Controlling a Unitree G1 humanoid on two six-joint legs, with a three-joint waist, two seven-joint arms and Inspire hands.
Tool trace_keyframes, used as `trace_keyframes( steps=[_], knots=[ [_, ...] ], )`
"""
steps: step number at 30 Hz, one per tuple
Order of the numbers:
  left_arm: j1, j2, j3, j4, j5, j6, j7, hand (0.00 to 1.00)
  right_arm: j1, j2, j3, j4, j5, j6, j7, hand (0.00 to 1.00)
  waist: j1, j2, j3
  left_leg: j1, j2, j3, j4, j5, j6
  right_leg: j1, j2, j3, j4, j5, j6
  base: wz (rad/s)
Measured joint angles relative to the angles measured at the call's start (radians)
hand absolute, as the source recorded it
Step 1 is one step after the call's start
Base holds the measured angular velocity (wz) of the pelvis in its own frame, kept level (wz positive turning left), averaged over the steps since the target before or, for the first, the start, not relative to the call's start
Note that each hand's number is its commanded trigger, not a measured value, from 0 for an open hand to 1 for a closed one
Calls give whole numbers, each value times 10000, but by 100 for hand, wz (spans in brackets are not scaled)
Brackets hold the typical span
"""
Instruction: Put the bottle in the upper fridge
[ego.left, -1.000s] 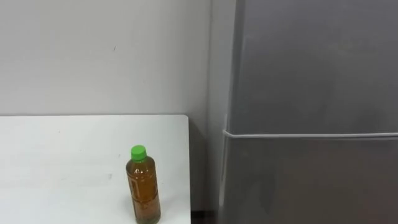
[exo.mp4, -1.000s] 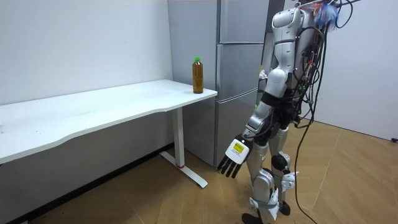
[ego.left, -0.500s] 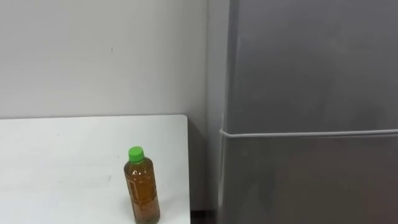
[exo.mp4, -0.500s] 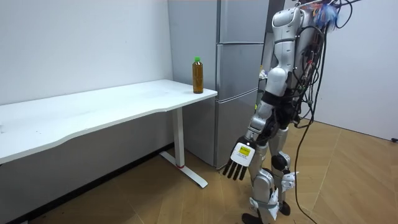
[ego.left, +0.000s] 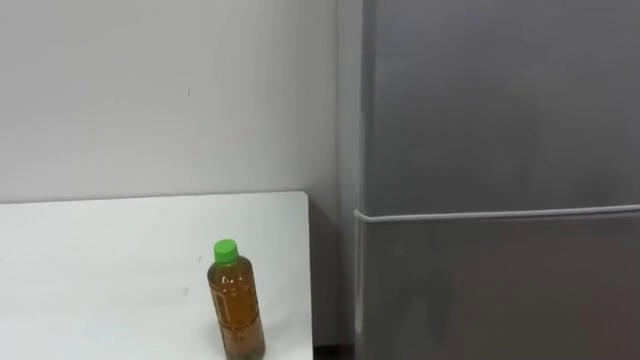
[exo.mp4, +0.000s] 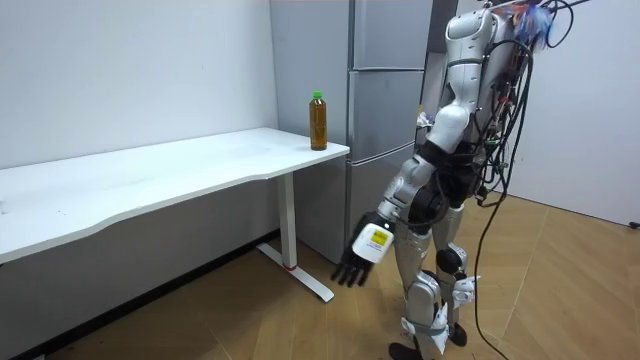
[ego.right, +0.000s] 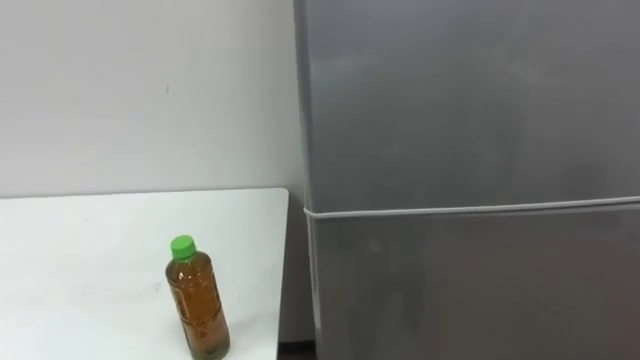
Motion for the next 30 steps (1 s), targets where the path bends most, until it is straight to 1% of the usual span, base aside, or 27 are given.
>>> trace_keyframes(
  steps=[1,2,3,5,6,7,8,10,11,14,15,17,19,21,23,24,25,26,28,30],
  knots=[
    [-38,3,58,-303,-72,-68,134,0,15,-4,-67,-84,-131,6,-19,0,8,15,-16,-2,1,-8,-3,0,0,-35,1,-5,-2,-1,0,0],
    [-67,9,69,-413,-175,-110,185,0,54,-8,-96,-178,-158,8,-38,0,18,33,-18,-7,1,-7,-7,0,0,-44,0,-9,-6,-1,0,0],
    [-170,12,88,-510,-205,-174,312,0,182,-14,-138,-428,-196,4,-103,0,43,41,-39,-8,-3,-6,-10,0,0,-47,-2,-23,-13,-2,1,-3],
    [-230,12,126,-790,-409,-192,492,0,273,-18,-140,-567,-192,5,-123,0,79,61,-50,1,-3,-3,-12,-2,-2,-46,-5,-49,-21,-7,-1,0],
    [-288,12,125,-1036,-663,-189,651,0,369,-16,-136,-709,-195,14,-134,0,120,90,-72,-2,-4,-21,-10,-1,-2,-32,-6,-63,-28,-8,-1,0],
    [-295,13,127,-1416,-967,-191,836,0,411,-10,-134,-776,-176,15,-152,0,154,60,-75,-1,-4,-34,-5,-1,-3,-25,-6,-70,-29,-8,-2,3],
    [-303,14,125,-1602,-1049,-196,936,0,418,-9,-126,-784,-174,15,-178,0,156,40,-72,-1,-5,-54,-3,0,-4,-19,-6,-46,-29,-8,-2,3],
    [-397,17,117,-2035,-1114,-300,1123,0,441,0,-127,-805,-169,12,-311,0,184,3,-71,9,-11,-83,0,0,-4,7,-7,-35,-28,-8,-1,0],
    [-428,18,116,-2059,-1123,-341,1153,0,441,2,-127,-810,-165,10,-335,0,185,-10,-67,15,-14,-84,0,0,-4,14,-10,-32,-29,-7,-2,0],
    [-429,17,146,-2729,-1155,-359,1436,0,511,61,-135,-952,-209,-36,-398,0,179,-24,-77,28,-11,-91,3,-1,-3,12,-6,-8,-30,-8,-1,0],
    [-407,16,144,-3089,-1163,-375,1569,0,573,73,-137,-1119,-215,-55,-424,0,176,0,-57,21,-10,-96,4,-1,-3,11,-4,-8,-33,-8,-1,0],
    [-390,27,164,-3712,-1159,-440,1822,0,615,72,-144,-1122,-230,-102,-428,0,151,-52,-49,-5,-11,-126,9,-7,-2,4,-4,-47,-33,-8,-1,2],
    [-441,124,185,-4362,-1136,-520,2121,0,646,61,-146,-1142,-229,-105,-421,0,166,-61,-53,-17,-10,-128,11,-22,2,-22,0,-14,-21,-8,-1,0],
    [-498,265,267,-4675,-1126,-652,2326,0,659,78,-145,-1151,-197,-110,-416,0,177,-37,-63,7,-5,-93,3,-24,2,-24,6,3,-7,-7,-2,-5],
    [-517,264,591,-5411,-1011,-658,2583,0,750,120,-189,-1159,-190,-126,-416,0,177,-34,-67,21,-2,-99,-7,-24,1,-25,9,23,8,-7,-2,-2],
    [-517,267,815,-6004,-908,-674,2781,0,771,167,-271,-1160,-158,-137,-427,0,201,-30,-69,21,0,-105,-4,-24,1,-34,10,24,34,-7,-2,0],
    [-517,296,971,-6585,-892,-773,2991,0,782,192,-328,-1159,-137,-136,-426,0,207,-15,-65,27,6,-106,-3,-24,1,-42,10,28,83,-8,-2,0],
    [-520,318,1043,-6865,-891,-832,3096,0,777,192,-329,-1159,-136,-137,-423,0,193,4,-63,35,8,-107,0,-24,1,-39,9,33,112,-7,-2,0],
    [-529,474,1078,-7881,-875,-943,3390,0,822,194,-316,-1157,-90,-139,-408,0,189,51,-50,76,3,-107,4,-24,1,-20,3,19,114,-7,-2,0],
    [-617,569,1074,-8428,-839,-998,3538,0,779,199,-310,-1207,23,-126,-410,0,186,115,-35,8,0,-120,1,-25,3,-36,2,13,115,-7,-2,0]
  ],
)
